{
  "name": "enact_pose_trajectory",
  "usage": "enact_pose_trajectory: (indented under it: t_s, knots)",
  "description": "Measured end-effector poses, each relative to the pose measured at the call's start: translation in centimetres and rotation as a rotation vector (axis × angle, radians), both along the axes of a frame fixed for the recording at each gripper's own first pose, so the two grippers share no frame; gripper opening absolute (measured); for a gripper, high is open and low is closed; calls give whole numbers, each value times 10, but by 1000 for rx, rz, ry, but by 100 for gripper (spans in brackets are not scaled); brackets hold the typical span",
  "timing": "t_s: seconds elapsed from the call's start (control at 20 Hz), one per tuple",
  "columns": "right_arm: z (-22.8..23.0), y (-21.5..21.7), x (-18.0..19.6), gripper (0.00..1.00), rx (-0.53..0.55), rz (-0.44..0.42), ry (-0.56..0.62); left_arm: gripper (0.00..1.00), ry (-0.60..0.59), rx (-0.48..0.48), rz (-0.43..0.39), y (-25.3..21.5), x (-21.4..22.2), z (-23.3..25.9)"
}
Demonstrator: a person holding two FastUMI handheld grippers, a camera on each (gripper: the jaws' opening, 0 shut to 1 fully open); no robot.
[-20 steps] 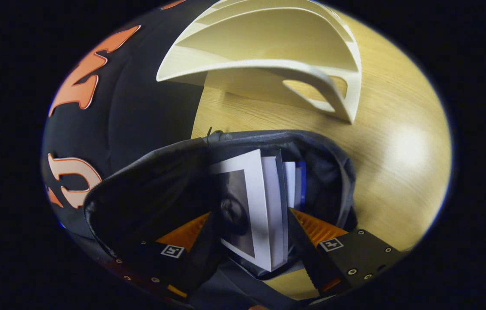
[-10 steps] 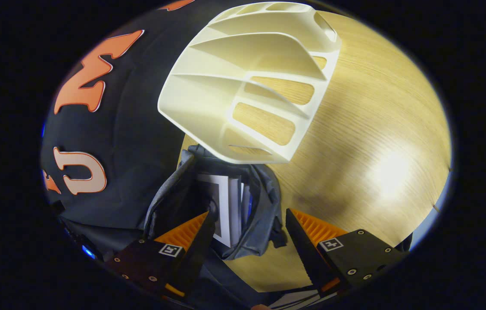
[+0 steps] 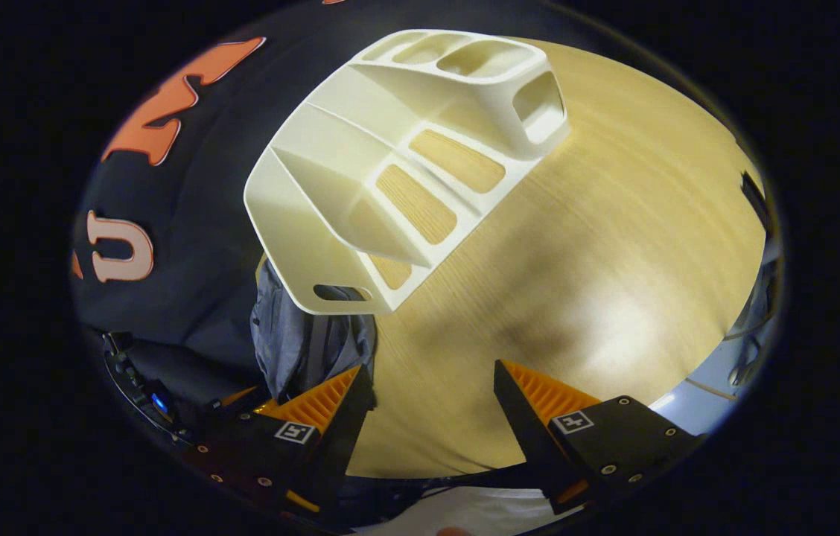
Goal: Open the schoolbag, grab two books from the bookshelf and put them into the schoolbag.
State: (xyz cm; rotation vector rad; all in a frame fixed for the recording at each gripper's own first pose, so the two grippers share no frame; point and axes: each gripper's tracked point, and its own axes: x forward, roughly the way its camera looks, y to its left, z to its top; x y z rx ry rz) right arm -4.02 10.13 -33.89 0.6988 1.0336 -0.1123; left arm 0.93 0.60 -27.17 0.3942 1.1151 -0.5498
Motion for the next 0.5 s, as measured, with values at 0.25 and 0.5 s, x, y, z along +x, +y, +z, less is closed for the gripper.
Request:
enact_pose_trajectory:
  t_s: [0.25, 0.5]
  knots:
    - [66, -65, 29, 98, -228, 174, -158, 99, -265, -85, 191, -36, 6, 51]
    - [156, -116, 64, 98, -534, 275, -428, 98, -513, -178, 285, -54, 32, 91]
